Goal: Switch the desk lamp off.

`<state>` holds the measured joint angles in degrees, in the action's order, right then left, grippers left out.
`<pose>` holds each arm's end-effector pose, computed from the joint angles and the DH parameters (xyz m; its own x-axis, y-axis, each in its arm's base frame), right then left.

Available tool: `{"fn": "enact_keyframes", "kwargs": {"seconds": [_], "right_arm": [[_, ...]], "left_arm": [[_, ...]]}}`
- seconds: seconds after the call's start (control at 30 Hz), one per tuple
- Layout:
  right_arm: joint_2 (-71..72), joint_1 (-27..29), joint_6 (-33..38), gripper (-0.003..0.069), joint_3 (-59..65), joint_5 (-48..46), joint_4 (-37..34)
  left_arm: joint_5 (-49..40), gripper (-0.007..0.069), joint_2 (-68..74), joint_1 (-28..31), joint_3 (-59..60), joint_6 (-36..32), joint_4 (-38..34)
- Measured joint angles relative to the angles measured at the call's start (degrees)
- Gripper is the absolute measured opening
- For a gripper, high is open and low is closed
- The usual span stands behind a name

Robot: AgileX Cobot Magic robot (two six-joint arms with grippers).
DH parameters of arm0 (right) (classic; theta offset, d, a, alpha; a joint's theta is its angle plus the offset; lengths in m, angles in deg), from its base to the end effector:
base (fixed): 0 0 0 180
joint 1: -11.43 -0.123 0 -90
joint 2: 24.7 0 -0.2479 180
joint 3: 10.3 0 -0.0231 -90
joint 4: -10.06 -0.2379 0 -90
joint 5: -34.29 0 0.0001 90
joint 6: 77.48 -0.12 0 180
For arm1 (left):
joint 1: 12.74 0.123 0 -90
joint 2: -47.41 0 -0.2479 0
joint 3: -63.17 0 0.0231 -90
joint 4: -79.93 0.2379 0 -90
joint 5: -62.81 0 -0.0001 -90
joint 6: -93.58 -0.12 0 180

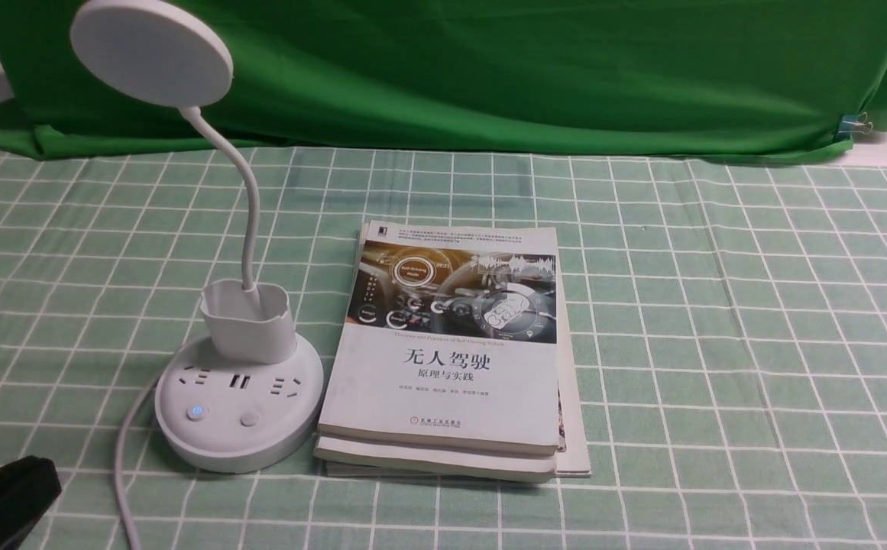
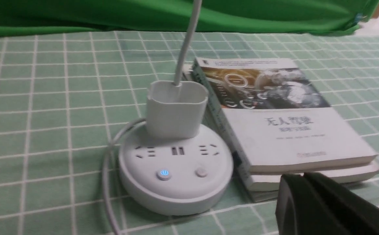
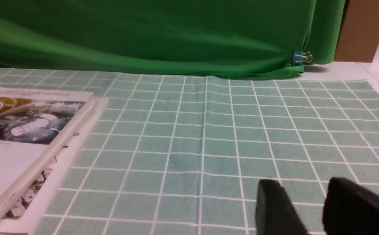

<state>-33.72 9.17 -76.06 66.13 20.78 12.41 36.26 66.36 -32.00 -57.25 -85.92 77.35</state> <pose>0.1090 0.0031 0.1850 -0.1532 -0.0707 -0.9857 -0.0400 0.9971 -0.0653 0.1030 -0.0385 0.2422 -0.2620 0.0397 -0.9643 0.3357 0.9405 -0.0525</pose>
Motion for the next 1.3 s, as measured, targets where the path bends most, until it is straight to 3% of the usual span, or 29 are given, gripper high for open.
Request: {"fn": "enact_keyframes", "kwargs": {"seconds": [0.17, 0.37, 0.5, 0.8, 1.3], "right_arm": [[0.00, 0.00, 0.00, 0.0242, 0.00, 0.00, 0.00], [0.00, 0.00, 0.00, 0.0242, 0.00, 0.00, 0.00], [0.00, 0.00, 0.00, 0.0242, 0.00, 0.00, 0.00], [0.00, 0.00, 0.00, 0.0242, 0.00, 0.00, 0.00], [0.00, 0.00, 0.00, 0.0242, 0.00, 0.00, 0.00]], "left_arm": [[0.30, 0.0001, -3.18, 6.36, 0.63, -1.00, 0.25], [5.78, 0.0001, -8.40, 16.74, 7.00, -12.42, -10.81], [7.13, 0.0001, -9.85, 20.36, 11.76, -13.55, -13.01], [9.05, 0.0001, -10.08, 20.98, 16.78, -4.47, -8.54], [9.11, 0.0001, -10.08, 20.98, 16.78, -3.31, -6.64]]}}
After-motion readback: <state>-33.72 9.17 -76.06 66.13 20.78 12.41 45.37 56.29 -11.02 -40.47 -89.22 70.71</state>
